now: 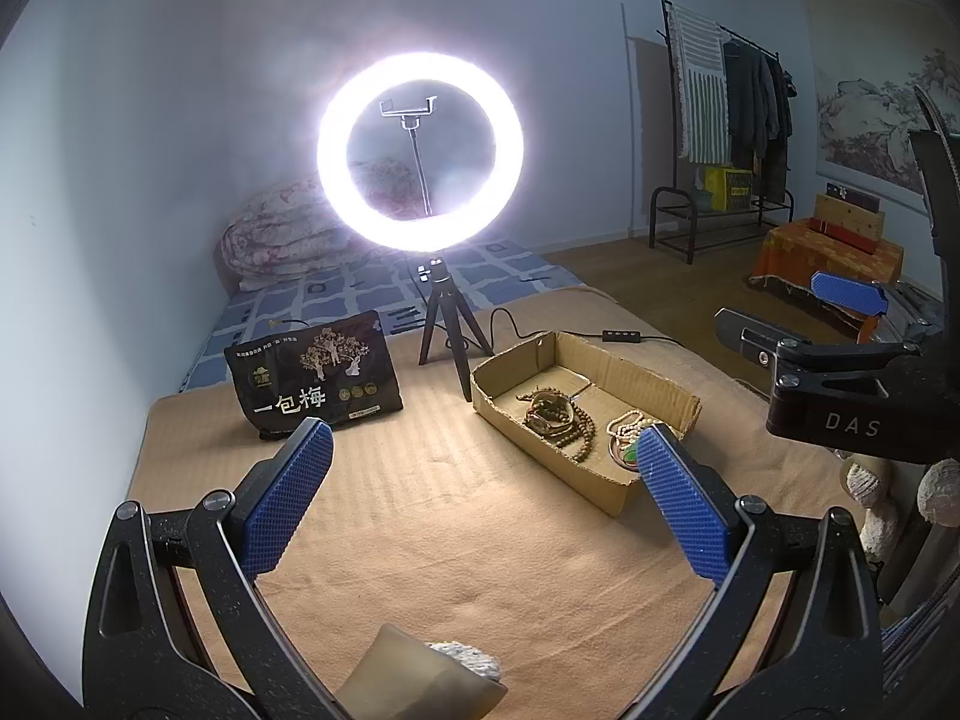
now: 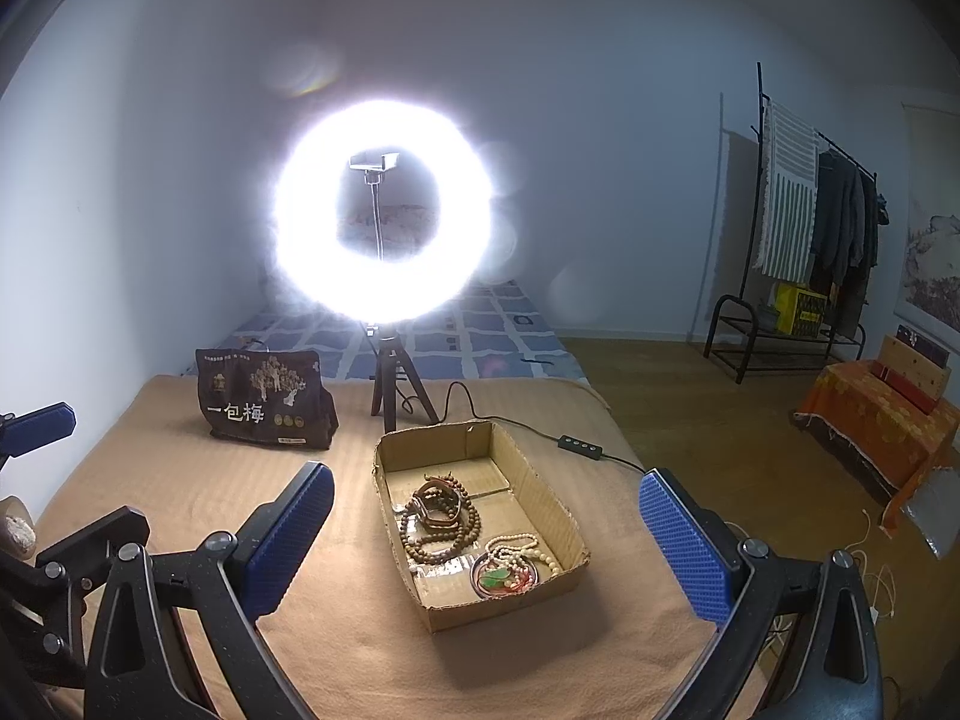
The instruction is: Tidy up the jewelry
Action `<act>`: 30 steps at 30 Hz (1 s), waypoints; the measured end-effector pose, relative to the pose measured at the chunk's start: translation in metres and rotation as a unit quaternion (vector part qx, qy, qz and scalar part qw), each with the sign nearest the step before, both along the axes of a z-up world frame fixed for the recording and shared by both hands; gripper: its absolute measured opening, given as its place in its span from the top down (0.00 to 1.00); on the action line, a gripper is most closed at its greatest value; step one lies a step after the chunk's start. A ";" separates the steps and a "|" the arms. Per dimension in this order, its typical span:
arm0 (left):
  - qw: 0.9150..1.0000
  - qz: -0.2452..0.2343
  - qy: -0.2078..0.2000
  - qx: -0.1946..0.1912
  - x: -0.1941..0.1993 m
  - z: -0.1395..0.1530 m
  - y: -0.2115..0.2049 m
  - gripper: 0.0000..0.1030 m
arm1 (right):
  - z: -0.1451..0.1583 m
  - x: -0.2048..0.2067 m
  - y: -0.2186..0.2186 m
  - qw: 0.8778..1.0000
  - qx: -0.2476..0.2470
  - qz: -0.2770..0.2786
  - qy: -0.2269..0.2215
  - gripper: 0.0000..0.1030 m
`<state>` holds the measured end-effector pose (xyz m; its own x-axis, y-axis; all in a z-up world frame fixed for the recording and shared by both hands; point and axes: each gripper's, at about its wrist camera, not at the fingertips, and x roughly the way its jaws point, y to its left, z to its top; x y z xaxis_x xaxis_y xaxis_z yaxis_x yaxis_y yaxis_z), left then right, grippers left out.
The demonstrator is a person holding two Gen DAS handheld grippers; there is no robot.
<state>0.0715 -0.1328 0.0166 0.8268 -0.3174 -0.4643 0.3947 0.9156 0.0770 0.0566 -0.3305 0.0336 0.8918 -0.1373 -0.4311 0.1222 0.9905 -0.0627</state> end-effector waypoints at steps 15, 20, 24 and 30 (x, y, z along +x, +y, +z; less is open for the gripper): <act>1.000 0.003 0.002 0.002 -0.002 0.001 0.000 0.00 | -0.002 -0.001 -0.001 1.000 -0.001 0.000 0.002 0.00; 1.000 0.005 0.001 0.002 -0.003 0.002 -0.001 0.00 | -0.004 -0.002 -0.003 1.000 -0.002 0.000 0.003 0.00; 1.000 0.008 -0.003 0.002 -0.004 0.003 0.000 0.00 | -0.004 -0.002 -0.002 1.000 -0.003 0.002 0.004 0.00; 1.000 0.014 -0.008 0.000 -0.007 0.004 0.002 0.00 | -0.008 -0.003 -0.001 1.000 -0.008 0.006 0.008 0.00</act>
<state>0.0647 -0.1304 0.0207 0.8424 -0.2950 -0.4508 0.3685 0.9260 0.0826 0.0535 -0.3316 0.0258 0.8867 -0.1337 -0.4426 0.1096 0.9908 -0.0796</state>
